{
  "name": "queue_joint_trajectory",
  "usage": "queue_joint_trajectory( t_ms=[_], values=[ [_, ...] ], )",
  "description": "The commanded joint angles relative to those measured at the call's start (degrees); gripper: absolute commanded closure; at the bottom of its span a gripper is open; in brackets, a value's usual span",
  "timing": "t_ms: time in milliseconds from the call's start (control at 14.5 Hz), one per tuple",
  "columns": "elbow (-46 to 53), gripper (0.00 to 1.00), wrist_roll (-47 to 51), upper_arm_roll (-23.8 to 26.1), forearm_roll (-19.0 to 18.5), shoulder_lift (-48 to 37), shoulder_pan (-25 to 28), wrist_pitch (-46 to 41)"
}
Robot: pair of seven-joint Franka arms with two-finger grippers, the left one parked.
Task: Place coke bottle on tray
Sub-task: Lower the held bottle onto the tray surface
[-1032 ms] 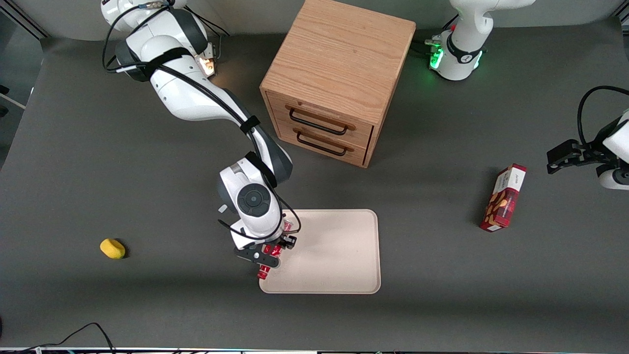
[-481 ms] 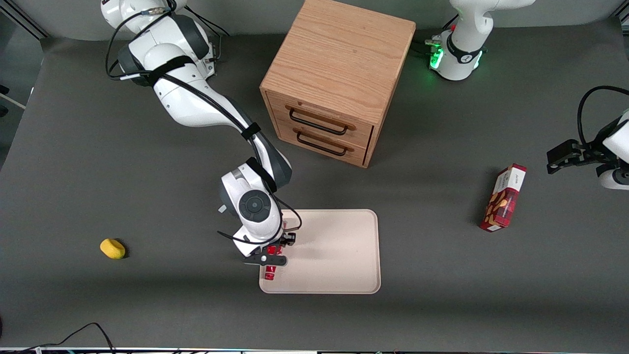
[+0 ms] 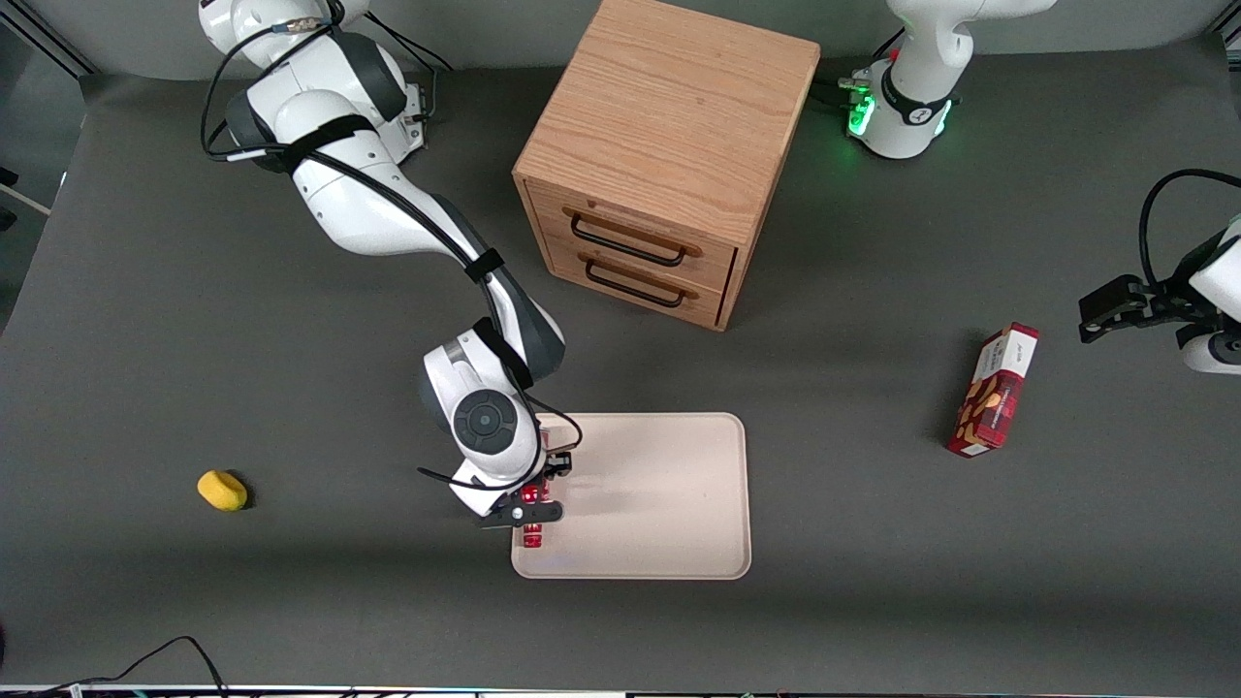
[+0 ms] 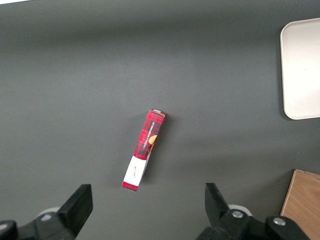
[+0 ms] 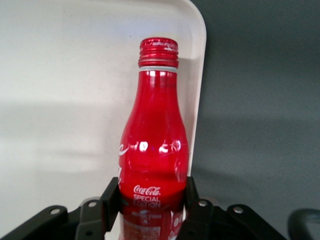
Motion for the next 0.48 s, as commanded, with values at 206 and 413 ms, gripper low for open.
queue_joint_trajectory(
  t_ms=[206,413],
  values=[
    [1.82,1.0,-2.01,0.7,1.05,1.04,-0.38,-0.89],
    [1.82,1.0,-2.01,0.7,1.05,1.04,-0.38,-0.63]
  ],
)
